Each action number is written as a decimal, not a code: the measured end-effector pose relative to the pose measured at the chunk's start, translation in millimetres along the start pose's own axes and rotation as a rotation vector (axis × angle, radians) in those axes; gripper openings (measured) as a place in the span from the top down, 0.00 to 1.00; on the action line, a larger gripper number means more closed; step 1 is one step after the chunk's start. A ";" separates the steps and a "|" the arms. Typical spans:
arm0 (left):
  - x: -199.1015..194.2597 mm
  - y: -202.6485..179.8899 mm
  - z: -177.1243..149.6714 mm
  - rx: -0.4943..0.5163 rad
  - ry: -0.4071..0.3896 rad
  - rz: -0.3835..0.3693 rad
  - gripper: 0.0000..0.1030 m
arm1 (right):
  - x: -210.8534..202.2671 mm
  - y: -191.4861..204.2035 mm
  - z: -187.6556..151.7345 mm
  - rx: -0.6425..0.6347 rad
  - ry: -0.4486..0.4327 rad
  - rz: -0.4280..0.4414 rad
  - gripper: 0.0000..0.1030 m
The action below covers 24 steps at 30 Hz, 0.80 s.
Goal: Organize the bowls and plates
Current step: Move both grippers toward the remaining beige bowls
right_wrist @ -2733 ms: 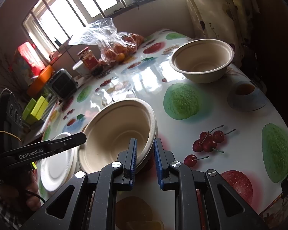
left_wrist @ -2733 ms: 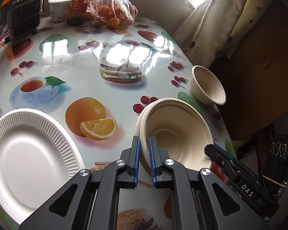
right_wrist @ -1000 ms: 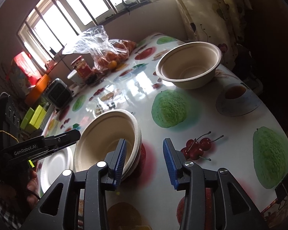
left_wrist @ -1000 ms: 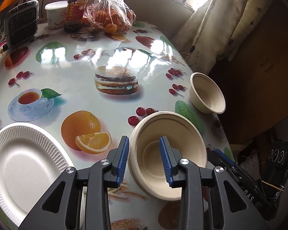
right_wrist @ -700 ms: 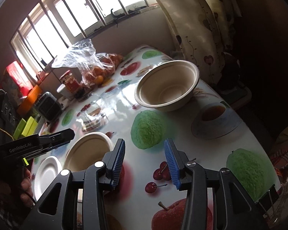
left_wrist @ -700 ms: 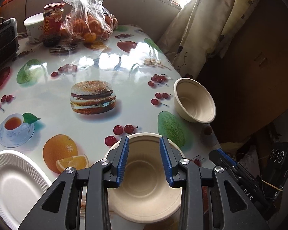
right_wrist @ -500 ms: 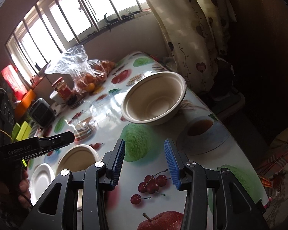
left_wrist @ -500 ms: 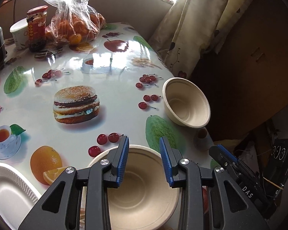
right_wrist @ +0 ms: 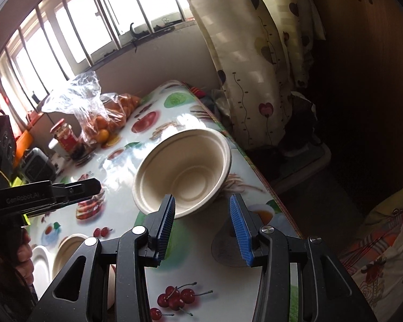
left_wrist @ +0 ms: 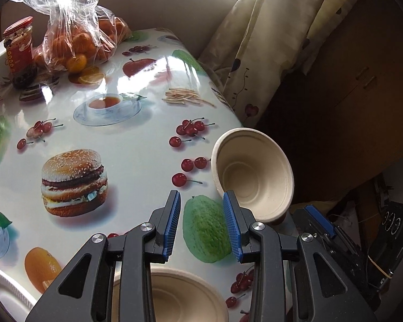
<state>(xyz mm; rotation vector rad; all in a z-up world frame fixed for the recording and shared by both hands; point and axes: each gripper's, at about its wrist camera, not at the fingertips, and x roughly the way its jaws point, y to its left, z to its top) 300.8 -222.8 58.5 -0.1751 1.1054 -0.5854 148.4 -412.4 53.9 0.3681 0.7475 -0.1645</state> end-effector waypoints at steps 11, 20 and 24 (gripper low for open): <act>28.2 -5.9 13.5 0.009 0.029 0.023 0.67 | 17.8 -15.2 13.8 0.022 0.002 -0.018 0.59; 42.2 -6.9 21.0 0.029 0.047 0.045 0.67 | 31.5 -19.0 17.8 0.024 0.024 -0.013 0.66; 44.3 -6.5 21.5 0.024 0.054 0.040 0.68 | 33.9 -18.8 17.9 0.025 0.026 -0.010 0.69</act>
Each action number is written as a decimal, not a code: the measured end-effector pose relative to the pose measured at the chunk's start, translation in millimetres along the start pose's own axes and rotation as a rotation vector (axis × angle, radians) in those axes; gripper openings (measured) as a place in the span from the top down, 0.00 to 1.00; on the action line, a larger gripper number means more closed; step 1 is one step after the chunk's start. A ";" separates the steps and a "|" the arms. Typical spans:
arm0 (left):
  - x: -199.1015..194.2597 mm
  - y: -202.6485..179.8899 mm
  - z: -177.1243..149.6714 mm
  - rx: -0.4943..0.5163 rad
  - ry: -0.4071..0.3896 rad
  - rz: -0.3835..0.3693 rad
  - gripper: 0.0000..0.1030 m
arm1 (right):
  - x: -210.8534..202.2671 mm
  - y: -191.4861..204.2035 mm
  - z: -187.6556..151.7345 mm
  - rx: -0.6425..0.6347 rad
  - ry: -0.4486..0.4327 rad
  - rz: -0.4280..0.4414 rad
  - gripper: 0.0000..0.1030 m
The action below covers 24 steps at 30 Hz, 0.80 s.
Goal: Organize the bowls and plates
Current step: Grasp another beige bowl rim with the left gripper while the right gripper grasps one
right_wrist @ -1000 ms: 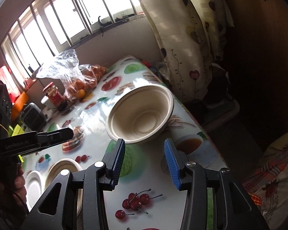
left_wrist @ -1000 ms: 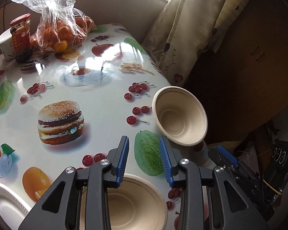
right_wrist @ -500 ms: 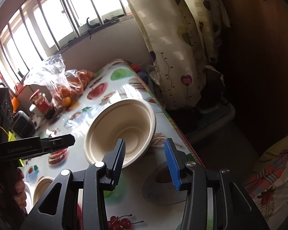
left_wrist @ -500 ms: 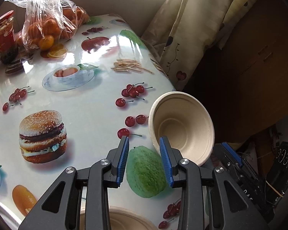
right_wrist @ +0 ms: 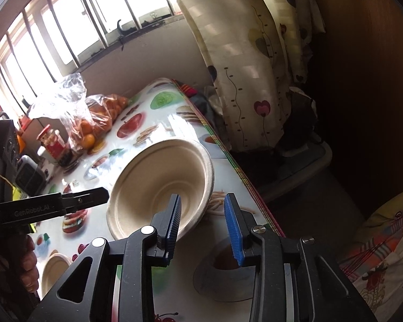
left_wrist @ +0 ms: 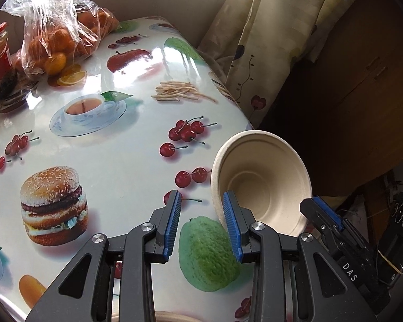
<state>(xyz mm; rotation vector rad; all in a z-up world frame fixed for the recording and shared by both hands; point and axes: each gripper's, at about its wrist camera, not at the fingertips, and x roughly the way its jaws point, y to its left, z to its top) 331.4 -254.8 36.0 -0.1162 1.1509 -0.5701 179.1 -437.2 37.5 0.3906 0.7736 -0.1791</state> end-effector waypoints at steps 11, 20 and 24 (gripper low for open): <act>8.7 0.3 0.0 -0.018 0.017 -0.032 0.82 | 3.9 3.2 -1.6 0.004 0.007 0.006 0.77; 9.0 -2.7 0.6 -0.018 0.017 -0.050 0.90 | 4.0 5.9 -2.0 0.004 0.007 0.013 0.84; 8.8 -3.2 0.6 -0.019 0.017 -0.055 0.92 | 4.1 6.1 -1.7 0.003 0.007 0.014 0.84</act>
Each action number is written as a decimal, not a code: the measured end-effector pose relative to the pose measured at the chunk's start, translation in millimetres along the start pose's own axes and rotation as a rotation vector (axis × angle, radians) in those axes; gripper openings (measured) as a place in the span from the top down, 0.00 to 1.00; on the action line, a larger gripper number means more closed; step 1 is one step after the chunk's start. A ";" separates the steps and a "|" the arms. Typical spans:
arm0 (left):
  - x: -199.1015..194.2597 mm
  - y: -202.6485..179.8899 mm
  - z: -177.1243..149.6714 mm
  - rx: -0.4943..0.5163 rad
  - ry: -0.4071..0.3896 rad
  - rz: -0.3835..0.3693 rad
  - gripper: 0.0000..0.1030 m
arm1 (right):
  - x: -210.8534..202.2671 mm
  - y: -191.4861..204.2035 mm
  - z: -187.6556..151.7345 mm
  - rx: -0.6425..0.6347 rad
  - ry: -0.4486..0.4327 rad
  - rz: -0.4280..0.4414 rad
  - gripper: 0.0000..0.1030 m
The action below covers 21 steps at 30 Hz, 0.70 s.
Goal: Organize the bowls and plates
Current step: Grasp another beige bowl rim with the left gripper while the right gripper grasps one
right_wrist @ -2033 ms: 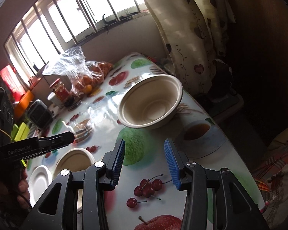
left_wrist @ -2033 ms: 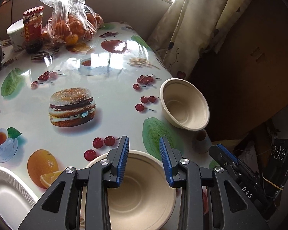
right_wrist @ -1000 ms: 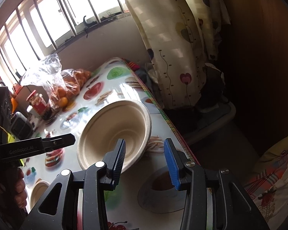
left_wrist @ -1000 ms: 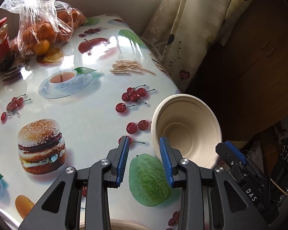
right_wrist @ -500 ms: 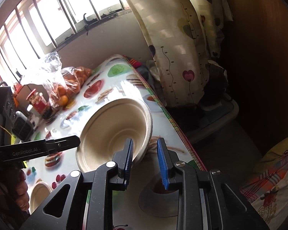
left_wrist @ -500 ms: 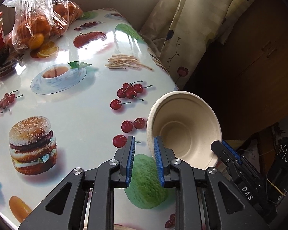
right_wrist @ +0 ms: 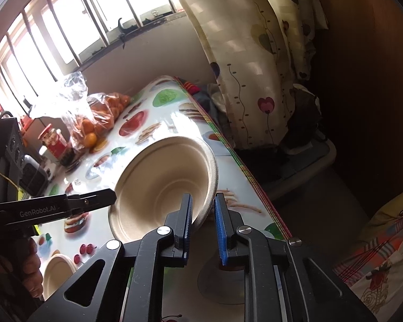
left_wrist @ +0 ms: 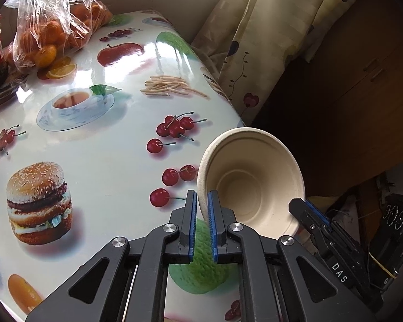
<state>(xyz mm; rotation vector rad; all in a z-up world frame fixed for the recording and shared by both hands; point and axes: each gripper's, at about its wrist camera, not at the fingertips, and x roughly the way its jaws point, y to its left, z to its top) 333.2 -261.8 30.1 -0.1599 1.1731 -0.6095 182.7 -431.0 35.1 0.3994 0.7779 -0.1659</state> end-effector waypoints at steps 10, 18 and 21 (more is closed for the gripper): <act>-2.9 0.5 -1.3 -0.003 -0.004 -0.001 0.92 | 0.2 -0.6 0.3 0.001 0.000 0.003 0.85; -11.8 0.4 -5.4 -0.007 -0.012 -0.006 0.92 | -7.1 2.7 -2.6 -0.001 -0.012 0.011 0.85; -18.4 -0.1 -7.4 -0.008 -0.023 -0.011 0.92 | -11.8 5.0 -3.1 -0.003 -0.018 0.016 0.85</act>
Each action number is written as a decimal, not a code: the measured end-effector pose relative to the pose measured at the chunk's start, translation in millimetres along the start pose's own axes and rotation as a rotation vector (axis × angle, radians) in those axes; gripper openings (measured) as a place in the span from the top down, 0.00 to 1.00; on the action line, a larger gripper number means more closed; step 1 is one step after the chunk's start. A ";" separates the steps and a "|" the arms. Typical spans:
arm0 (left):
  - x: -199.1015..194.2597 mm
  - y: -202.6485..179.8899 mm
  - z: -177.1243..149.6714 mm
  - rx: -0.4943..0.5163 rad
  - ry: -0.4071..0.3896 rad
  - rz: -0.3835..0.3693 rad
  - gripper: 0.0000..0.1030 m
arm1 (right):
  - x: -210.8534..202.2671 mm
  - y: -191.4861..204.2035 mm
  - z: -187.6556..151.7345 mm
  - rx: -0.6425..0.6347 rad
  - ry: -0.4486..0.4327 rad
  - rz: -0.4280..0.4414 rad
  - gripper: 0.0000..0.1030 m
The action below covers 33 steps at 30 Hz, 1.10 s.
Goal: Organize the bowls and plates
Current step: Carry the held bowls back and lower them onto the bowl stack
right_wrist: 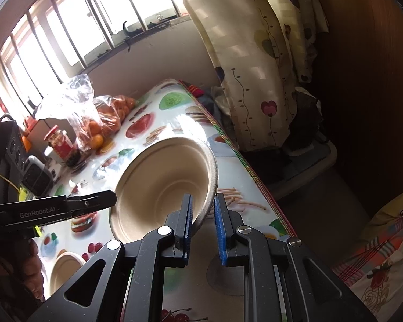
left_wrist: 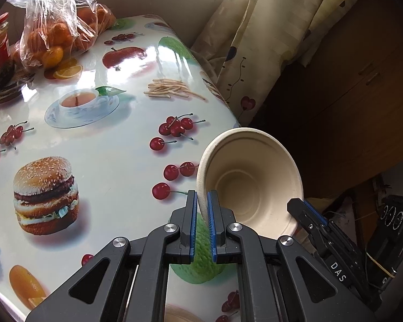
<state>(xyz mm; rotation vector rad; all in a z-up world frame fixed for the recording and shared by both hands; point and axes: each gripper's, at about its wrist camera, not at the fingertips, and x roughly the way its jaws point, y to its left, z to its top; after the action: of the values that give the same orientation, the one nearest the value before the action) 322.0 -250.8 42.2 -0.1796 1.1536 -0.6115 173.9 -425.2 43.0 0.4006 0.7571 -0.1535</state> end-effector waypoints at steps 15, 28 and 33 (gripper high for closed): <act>-43.1 7.2 -20.6 -0.014 -0.056 -0.021 0.92 | -31.9 22.3 -11.2 -0.018 -0.031 0.038 0.85; -81.0 22.3 -44.5 -0.033 -0.104 -0.028 0.92 | -53.7 49.1 -28.2 -0.036 -0.043 0.084 0.85; -95.6 30.1 -57.3 -0.043 -0.122 -0.034 0.92 | -62.3 59.5 -35.9 -0.042 -0.046 0.102 0.85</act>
<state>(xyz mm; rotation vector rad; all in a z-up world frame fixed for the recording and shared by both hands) 256.2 -164.6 82.0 -0.2704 1.0484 -0.5977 122.7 -356.8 80.3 0.3938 0.6917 -0.0508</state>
